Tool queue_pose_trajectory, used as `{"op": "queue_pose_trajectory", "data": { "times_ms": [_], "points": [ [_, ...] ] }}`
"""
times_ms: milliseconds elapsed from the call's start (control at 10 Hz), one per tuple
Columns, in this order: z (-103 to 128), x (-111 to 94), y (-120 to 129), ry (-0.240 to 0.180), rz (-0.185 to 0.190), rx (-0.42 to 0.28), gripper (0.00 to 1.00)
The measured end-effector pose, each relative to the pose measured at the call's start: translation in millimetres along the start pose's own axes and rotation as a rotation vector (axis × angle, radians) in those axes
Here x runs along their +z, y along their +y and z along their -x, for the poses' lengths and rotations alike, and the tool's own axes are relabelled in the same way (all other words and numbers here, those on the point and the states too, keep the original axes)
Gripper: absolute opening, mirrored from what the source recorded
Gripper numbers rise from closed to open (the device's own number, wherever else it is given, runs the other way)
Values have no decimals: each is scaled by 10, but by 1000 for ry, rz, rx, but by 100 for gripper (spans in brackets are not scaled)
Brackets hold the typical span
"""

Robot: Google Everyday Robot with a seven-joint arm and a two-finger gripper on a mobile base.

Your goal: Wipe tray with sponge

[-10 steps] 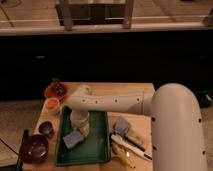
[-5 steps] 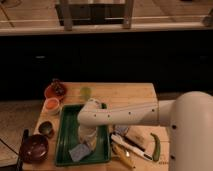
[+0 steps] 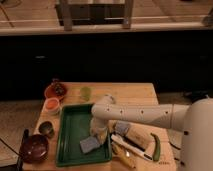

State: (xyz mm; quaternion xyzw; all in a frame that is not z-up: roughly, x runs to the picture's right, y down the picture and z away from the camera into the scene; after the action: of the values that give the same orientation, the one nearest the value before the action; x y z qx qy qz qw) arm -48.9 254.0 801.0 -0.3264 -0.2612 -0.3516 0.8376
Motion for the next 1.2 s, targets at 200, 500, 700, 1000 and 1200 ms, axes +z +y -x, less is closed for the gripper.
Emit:
{"op": "queue_pose_trajectory", "data": {
  "times_ms": [200,500,700,1000,1200],
  "points": [
    [-12,-147,-261,5,-9,-17,0],
    [115,-272,-567,10,-18,-59,0],
    [102,-281,-557,12,-17,-62,0],
    [118,-276,-571,11,-18,-66,0],
    [118,-278,-571,11,-19,-65,0]
  ]
}}
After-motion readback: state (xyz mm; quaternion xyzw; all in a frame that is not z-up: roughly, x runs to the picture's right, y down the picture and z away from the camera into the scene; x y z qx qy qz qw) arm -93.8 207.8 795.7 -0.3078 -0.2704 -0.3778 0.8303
